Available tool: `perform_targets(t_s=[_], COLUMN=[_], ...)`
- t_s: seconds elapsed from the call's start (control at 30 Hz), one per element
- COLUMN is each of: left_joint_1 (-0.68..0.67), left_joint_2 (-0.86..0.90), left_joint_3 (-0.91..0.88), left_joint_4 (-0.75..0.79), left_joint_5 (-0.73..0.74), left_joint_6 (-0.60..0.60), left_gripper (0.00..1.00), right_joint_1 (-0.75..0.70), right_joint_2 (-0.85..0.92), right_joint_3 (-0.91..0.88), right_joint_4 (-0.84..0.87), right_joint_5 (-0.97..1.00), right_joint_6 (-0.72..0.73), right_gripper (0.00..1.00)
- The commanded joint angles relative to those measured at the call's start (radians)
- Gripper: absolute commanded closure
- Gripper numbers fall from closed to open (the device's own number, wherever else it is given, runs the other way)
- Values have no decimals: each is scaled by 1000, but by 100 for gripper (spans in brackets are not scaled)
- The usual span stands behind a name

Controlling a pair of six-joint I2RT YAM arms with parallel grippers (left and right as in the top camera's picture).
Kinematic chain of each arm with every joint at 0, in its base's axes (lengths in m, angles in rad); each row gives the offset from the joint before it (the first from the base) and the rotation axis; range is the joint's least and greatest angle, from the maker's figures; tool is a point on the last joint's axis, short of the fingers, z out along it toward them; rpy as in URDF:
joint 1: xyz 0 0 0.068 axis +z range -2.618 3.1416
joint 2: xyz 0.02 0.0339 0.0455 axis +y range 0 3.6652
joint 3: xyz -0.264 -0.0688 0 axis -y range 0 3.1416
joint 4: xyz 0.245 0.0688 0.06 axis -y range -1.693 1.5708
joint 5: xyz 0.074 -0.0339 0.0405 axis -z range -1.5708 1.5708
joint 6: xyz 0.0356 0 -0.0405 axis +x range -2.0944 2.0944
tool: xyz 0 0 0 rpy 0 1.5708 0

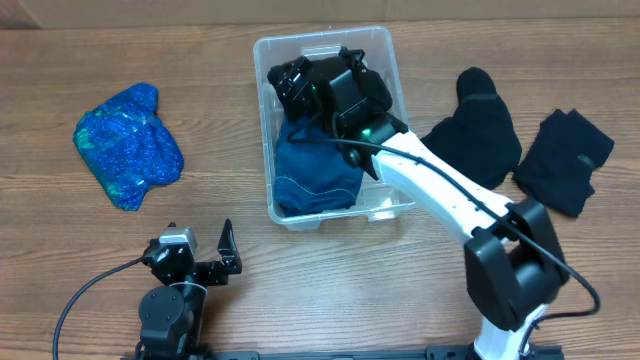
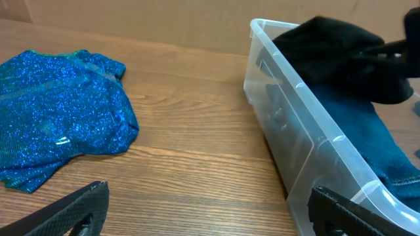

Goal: Pack container
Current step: 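Carry the black garment with the right gripper into the bin, then release the black garment and pull the right gripper back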

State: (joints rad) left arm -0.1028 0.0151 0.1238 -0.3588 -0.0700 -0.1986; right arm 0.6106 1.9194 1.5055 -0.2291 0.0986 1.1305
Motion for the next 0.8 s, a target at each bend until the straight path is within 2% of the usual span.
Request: perform_targets(t_s=[0.0,0.13,0.27,0.4,0.5,0.7,0.77], left_joint_1=[5,5,5,5,5,5,5], left_joint_2=[-10,-10,-10,-10,-10,-10,-10], left_joint_3=[-16,-16,-16,-16,-16,-16,-16], left_joint_4=[1,1,1,1,1,1,1], left_joint_5=[11,11,11,11,11,11,8], left_joint_6=[19,19,19,19,19,19,20], left_gripper=[0,0,0,0,0,0,0], right_joint_1=[2,-5,-61,-193,-319,-462,-475], right_joint_2=[-140,-257,-379,-472,-525,-636,-685], right_joint_3=[35,35,35,35,35,28,1], right_joint_4=[-94,-349,-534,-779,-953,-1109,-1123], right_joint_5=[-84,-71,-29,-84,-94,-101,-111], right_joint_6=[113,156,37,-207,-484,-900,-946], right_gripper=[0,0,0,0,0,0,0])
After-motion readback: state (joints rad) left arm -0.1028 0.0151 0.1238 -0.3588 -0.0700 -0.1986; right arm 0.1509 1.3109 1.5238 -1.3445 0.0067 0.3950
